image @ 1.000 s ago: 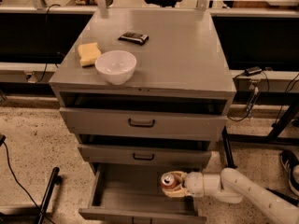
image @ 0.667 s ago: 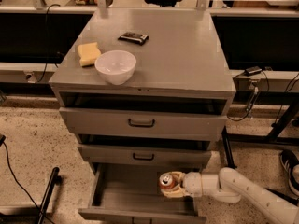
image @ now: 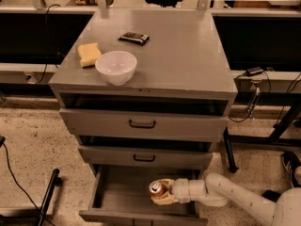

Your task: Place coke can into bottom drawer

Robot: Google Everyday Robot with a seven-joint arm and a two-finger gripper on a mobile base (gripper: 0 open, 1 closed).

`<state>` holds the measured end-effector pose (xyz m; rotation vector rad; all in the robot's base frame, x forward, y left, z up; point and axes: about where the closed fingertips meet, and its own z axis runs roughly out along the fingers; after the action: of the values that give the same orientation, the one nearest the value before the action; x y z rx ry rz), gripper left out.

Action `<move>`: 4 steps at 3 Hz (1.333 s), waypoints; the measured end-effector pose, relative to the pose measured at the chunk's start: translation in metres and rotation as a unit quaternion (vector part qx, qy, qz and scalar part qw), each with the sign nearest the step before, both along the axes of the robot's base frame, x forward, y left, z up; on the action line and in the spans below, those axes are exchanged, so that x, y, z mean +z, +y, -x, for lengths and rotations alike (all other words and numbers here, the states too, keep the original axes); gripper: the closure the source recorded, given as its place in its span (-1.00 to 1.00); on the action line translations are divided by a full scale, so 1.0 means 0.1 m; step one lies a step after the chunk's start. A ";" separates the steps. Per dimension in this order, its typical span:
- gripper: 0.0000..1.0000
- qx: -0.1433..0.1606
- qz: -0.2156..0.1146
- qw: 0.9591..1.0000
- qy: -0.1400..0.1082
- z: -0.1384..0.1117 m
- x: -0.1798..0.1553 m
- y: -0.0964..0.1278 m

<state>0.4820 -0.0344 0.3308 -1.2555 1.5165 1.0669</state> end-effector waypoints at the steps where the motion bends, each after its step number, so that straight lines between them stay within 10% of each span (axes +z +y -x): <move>1: 1.00 -0.001 -0.007 1.000 0.012 0.00 -0.27 0.17; 4: 1.00 -0.028 -0.030 0.999 0.027 -0.17 -0.88 0.23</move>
Offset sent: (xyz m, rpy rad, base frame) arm 0.0105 0.0258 -0.0845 0.0849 0.0504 -0.0607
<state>0.4992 -0.0111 0.2424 -1.1450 1.5404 1.1079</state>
